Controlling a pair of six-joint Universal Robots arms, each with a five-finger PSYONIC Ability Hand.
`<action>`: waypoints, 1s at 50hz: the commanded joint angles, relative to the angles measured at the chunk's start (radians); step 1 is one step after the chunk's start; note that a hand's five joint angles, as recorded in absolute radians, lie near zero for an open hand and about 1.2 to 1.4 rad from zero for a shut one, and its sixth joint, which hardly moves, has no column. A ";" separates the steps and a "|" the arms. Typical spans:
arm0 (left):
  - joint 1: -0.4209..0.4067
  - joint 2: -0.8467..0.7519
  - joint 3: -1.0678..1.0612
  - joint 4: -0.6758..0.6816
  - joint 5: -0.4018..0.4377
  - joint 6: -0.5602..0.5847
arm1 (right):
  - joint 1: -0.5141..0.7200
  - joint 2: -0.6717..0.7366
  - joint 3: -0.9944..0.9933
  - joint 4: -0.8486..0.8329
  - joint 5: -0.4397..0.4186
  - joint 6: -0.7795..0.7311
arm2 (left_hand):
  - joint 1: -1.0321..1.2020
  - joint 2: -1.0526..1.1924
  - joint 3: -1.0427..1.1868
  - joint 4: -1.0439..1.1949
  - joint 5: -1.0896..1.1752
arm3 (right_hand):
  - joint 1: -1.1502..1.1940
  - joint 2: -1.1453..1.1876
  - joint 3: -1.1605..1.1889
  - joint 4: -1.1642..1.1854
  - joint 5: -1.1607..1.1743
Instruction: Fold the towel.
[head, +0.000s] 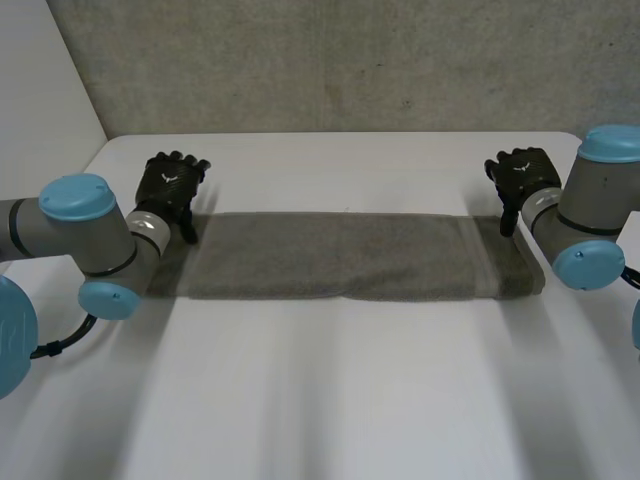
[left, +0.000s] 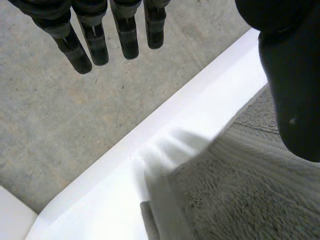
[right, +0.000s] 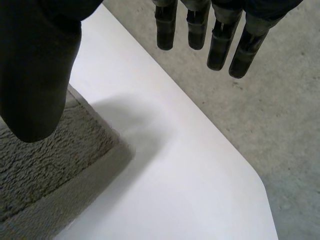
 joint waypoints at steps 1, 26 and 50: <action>0.003 0.100 -0.082 0.000 -0.049 -0.002 | 0.005 -0.086 0.088 -0.007 0.013 0.005 | -0.091 -0.086 -0.075 -0.087 -0.227 | -0.073 -0.077 -0.071 -0.081 -0.061; -0.003 0.645 -0.748 0.012 -0.055 -0.347 | -0.042 -0.548 0.832 -0.163 -0.094 0.003 | -0.097 -0.091 -0.081 -0.093 -0.233 | -0.054 -0.058 -0.051 -0.062 -0.042; -0.003 0.630 -0.818 0.124 -0.056 -0.341 | -0.168 -0.371 0.734 -0.206 -0.091 -0.005 | -0.097 -0.091 -0.081 -0.093 -0.233 | 1.149 1.144 1.151 1.140 1.160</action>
